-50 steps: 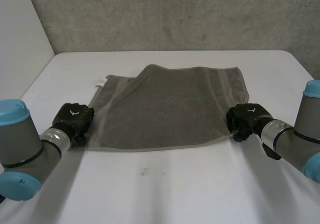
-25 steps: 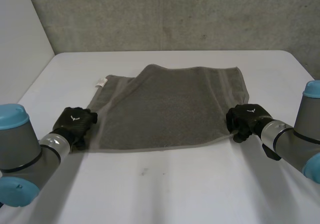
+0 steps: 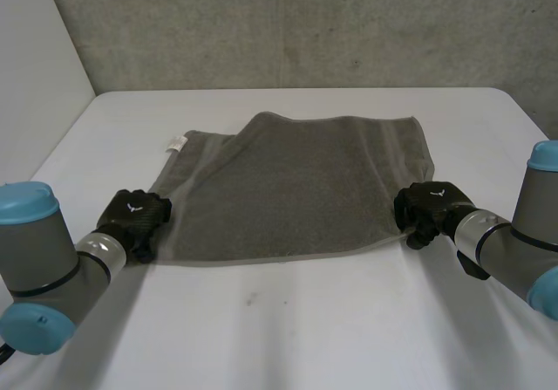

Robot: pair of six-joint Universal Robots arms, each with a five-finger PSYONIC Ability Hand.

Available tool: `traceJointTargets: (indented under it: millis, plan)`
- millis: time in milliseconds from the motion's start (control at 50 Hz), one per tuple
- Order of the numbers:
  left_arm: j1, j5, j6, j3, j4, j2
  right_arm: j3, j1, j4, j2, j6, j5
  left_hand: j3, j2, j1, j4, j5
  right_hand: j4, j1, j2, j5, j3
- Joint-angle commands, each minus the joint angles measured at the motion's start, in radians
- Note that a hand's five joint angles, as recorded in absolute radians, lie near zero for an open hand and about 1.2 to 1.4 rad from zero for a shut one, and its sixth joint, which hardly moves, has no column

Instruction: Fold the towel.

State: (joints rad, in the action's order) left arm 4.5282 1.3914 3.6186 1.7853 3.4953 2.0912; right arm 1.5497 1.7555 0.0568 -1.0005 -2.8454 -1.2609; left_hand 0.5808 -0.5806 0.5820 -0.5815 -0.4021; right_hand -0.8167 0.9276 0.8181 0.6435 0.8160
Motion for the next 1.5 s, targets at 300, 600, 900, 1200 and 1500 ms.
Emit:
traceJointTargets:
  millis: [300, 600, 900, 1200, 1500]
  plan:
    - [-0.008, 0.003, -0.011, -0.115, 0.001, 0.061, -0.005, -0.001, 0.0, 0.006, 0.0, 0.0, 0.363, -0.363, 0.362, -0.362, -0.367, -0.096, -0.015, 0.095, 0.095, 0.097]
    - [-0.009, 0.014, -0.017, -0.034, -0.01, -0.048, -0.007, -0.002, -0.003, -0.006, 0.0, -0.003, 0.815, -0.816, 0.814, -0.815, -0.82, -0.093, -0.018, 0.092, 0.092, 0.094]
    - [0.006, 0.017, -0.07, 0.036, -0.015, -0.171, 0.001, -0.021, -0.012, -0.043, -0.005, -0.04, 0.815, -0.816, 0.814, -0.815, -0.82, 0.165, -0.276, -0.167, -0.166, -0.164]
    - [0.064, 0.027, -0.127, 0.011, -0.009, -0.192, -0.002, -0.07, -0.012, -0.05, -0.06, -0.074, 0.815, -0.816, 0.814, -0.815, -0.82, 0.384, -0.495, -0.385, -0.385, -0.383]
    - [0.12, 0.126, -0.173, -0.015, -0.015, -0.2, 0.023, -0.064, -0.098, -0.122, 0.023, -0.058, 0.815, -0.816, 0.814, -0.815, -0.82, 0.523, -0.634, -0.525, -0.525, -0.523]
